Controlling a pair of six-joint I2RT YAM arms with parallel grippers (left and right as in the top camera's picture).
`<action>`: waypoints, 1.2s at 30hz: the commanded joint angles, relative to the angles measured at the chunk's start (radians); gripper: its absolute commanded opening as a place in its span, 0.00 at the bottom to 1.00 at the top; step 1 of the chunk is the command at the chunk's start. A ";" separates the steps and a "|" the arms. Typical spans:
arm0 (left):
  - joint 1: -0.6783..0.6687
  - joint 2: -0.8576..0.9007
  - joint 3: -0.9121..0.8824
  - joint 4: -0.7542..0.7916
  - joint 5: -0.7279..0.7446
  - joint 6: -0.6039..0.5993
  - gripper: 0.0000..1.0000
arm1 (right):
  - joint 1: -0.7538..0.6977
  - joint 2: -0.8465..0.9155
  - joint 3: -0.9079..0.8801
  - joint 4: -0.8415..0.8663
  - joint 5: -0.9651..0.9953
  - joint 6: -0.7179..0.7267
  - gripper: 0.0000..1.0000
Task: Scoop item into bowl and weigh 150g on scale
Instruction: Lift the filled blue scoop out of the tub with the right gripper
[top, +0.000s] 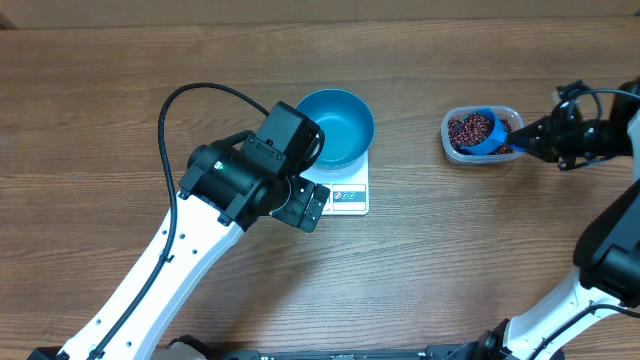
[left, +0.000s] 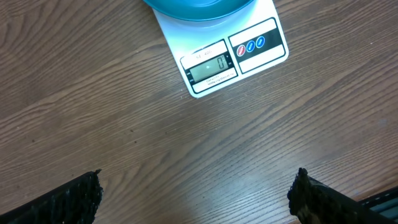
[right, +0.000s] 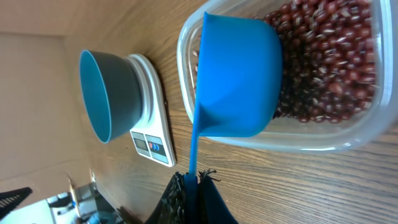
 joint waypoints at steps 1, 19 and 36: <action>-0.006 0.005 -0.002 0.002 -0.012 -0.007 0.99 | -0.033 -0.003 -0.006 -0.022 -0.114 -0.070 0.04; -0.006 0.005 -0.002 0.002 -0.012 -0.007 1.00 | -0.131 -0.001 -0.059 -0.105 -0.344 -0.226 0.04; -0.006 0.005 -0.002 0.002 -0.012 -0.008 1.00 | -0.128 -0.001 -0.059 -0.240 -0.540 -0.356 0.04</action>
